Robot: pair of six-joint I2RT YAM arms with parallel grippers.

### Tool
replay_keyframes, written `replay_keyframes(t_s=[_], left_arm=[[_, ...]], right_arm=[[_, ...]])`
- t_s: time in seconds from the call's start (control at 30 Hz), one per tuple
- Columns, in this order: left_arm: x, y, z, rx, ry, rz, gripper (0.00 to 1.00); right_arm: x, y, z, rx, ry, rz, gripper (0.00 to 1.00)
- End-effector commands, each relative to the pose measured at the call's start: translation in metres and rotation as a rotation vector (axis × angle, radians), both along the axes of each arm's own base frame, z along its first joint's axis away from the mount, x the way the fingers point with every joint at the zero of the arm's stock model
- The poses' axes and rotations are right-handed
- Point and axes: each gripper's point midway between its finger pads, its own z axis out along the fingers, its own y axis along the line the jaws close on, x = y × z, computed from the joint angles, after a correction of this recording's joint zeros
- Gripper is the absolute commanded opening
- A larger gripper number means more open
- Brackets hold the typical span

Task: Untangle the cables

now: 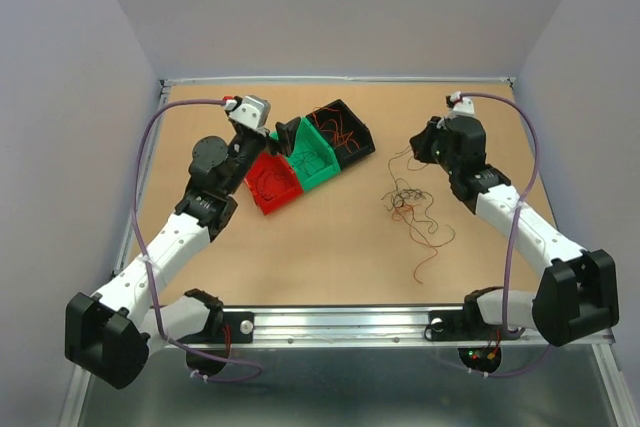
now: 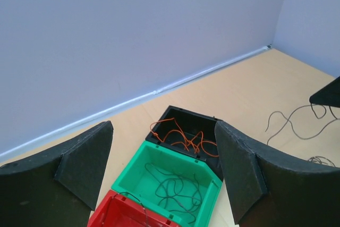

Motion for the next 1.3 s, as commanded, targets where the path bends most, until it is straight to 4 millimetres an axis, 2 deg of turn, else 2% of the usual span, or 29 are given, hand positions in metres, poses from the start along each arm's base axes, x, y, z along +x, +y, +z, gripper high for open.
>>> replay_keyframes(t_s=[0.0,0.1,0.23,0.3,0.33,0.4,0.43,0.47,0.53,0.57,0.6,0.67,0.73,0.77,0.83,0.87,0.93,0.97,1.03,1.07,1.23,1.27], left_arm=[[-0.003,0.016,0.026,-0.052,-0.095,0.059,0.90],[-0.004,0.012,0.025,-0.038,-0.103,0.037,0.90],[-0.001,0.008,0.019,-0.017,-0.094,0.022,0.90],[0.004,0.022,0.024,-0.037,-0.096,0.100,0.90],[0.004,0.032,0.031,-0.059,-0.110,0.134,0.89],[0.007,0.050,0.032,-0.095,-0.108,0.209,0.90],[0.008,0.058,0.033,-0.112,-0.111,0.233,0.89],[0.006,0.063,0.039,-0.146,-0.126,0.250,0.89],[0.007,0.067,0.037,-0.158,-0.128,0.266,0.88],[0.009,0.070,0.036,-0.174,-0.123,0.288,0.88],[0.010,0.073,0.036,-0.181,-0.121,0.304,0.88],[0.014,0.084,0.037,-0.214,-0.112,0.356,0.88],[0.013,0.088,0.038,-0.229,-0.113,0.357,0.88],[0.012,0.086,0.039,-0.238,-0.115,0.328,0.88],[0.009,0.074,0.033,-0.213,-0.114,0.250,0.87],[0.001,0.051,0.033,-0.173,-0.133,0.113,0.87],[-0.007,0.028,0.022,-0.123,-0.142,-0.020,0.87],[-0.018,0.008,0.016,-0.085,-0.151,-0.147,0.87],[-0.023,-0.010,0.000,-0.051,-0.148,-0.257,0.88],[-0.028,-0.020,-0.006,-0.040,-0.142,-0.324,0.91],[-0.022,-0.048,-0.031,-0.059,-0.100,-0.469,0.93],[-0.020,-0.052,-0.030,-0.062,-0.112,-0.476,0.93]], right_arm=[[0.000,0.042,0.104,0.095,-0.283,0.205,0.01],[-0.008,0.060,0.125,0.141,-0.345,0.297,0.01],[-0.013,0.097,0.141,0.173,-0.370,0.434,0.01],[-0.014,0.112,0.146,0.178,-0.371,0.486,0.01],[-0.017,0.124,0.163,0.185,-0.402,0.521,0.01],[-0.015,0.138,0.166,0.177,-0.394,0.553,0.01],[-0.019,0.148,0.186,0.182,-0.429,0.577,0.00],[-0.016,0.153,0.188,0.177,-0.418,0.581,0.01],[-0.013,0.158,0.200,0.181,-0.427,0.582,0.01],[-0.014,0.160,0.223,0.191,-0.467,0.583,0.01],[-0.010,0.161,0.223,0.194,-0.453,0.580,0.01],[-0.010,0.162,0.246,0.210,-0.481,0.574,0.01],[-0.011,0.162,0.260,0.221,-0.498,0.575,0.01],[-0.014,0.161,0.274,0.234,-0.518,0.577,0.01],[-0.015,0.163,0.283,0.244,-0.526,0.585,0.01],[-0.015,0.162,0.288,0.251,-0.531,0.583,0.01],[-0.016,0.160,0.299,0.266,-0.540,0.570,0.01],[-0.017,0.160,0.302,0.271,-0.542,0.568,0.00],[-0.020,0.158,0.309,0.288,-0.549,0.564,0.01],[-0.023,0.156,0.314,0.294,-0.556,0.558,0.01],[-0.037,0.148,0.333,0.326,-0.584,0.552,0.01],[-0.042,0.145,0.339,0.335,-0.593,0.551,0.01]])
